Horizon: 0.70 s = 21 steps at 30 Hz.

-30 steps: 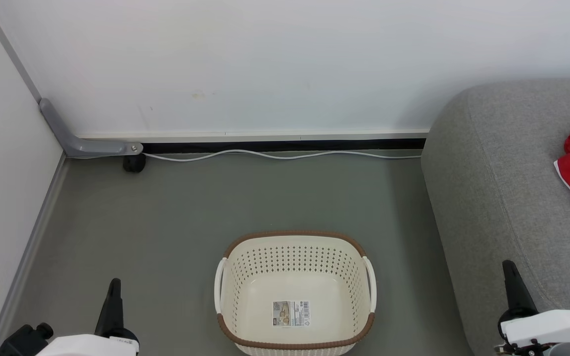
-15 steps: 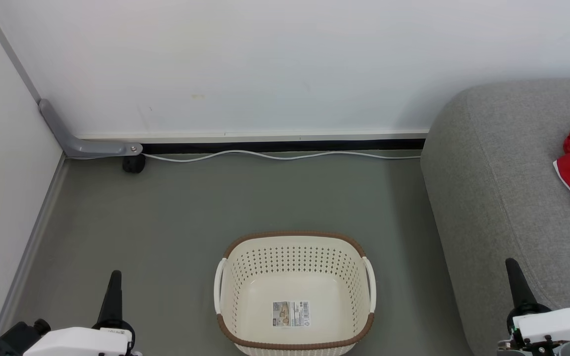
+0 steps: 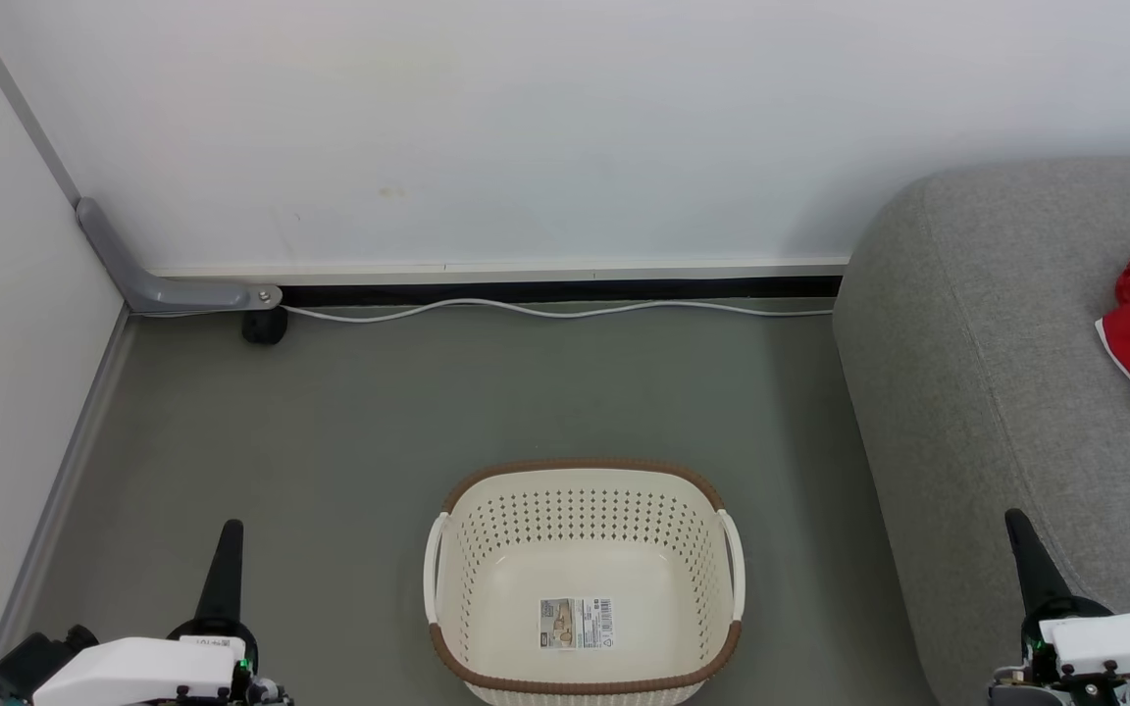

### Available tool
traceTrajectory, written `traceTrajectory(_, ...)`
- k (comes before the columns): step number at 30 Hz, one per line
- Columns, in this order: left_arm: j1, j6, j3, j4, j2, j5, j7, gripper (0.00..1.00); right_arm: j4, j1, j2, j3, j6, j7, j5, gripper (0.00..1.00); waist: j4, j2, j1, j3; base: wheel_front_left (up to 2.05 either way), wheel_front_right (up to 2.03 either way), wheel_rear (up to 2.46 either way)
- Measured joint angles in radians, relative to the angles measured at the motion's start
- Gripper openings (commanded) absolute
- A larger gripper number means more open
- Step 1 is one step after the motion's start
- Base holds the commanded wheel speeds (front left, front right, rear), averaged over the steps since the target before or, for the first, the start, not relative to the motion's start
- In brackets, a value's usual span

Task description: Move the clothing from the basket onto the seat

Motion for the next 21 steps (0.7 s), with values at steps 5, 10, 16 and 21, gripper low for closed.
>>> traceTrajectory(5,-0.002,0.0,0.0,-0.002,0.001,-0.053,0.013,0.0,-0.004,-0.001,0.001,-0.007,0.0,0.018,0.053,0.0,0.0,0.0,0.0,0.0,0.0,0.0,0.0)
traceTrajectory(10,-0.003,0.0,0.0,-0.006,0.002,-0.107,0.027,0.0,-0.008,-0.004,0.001,-0.016,0.0,0.028,0.109,0.0,-0.001,0.0,0.0,-0.001,0.0,0.0,0.0)
traceTrajectory(16,-0.014,-0.004,0.0,-0.009,0.003,-0.175,0.045,0.0,-0.014,-0.01,0.001,-0.024,0.0,0.047,0.175,0.0,-0.001,0.0,0.0001,-0.001,0.0,0.0,0.0)
traceTrajectory(21,-0.022,-0.004,0.0,-0.014,0.004,-0.229,0.057,0.0,-0.019,-0.01,0.002,-0.028,0.0,0.059,0.231,0.0,-0.002,0.0,0.0001,-0.002,0.0,0.0,0.0)
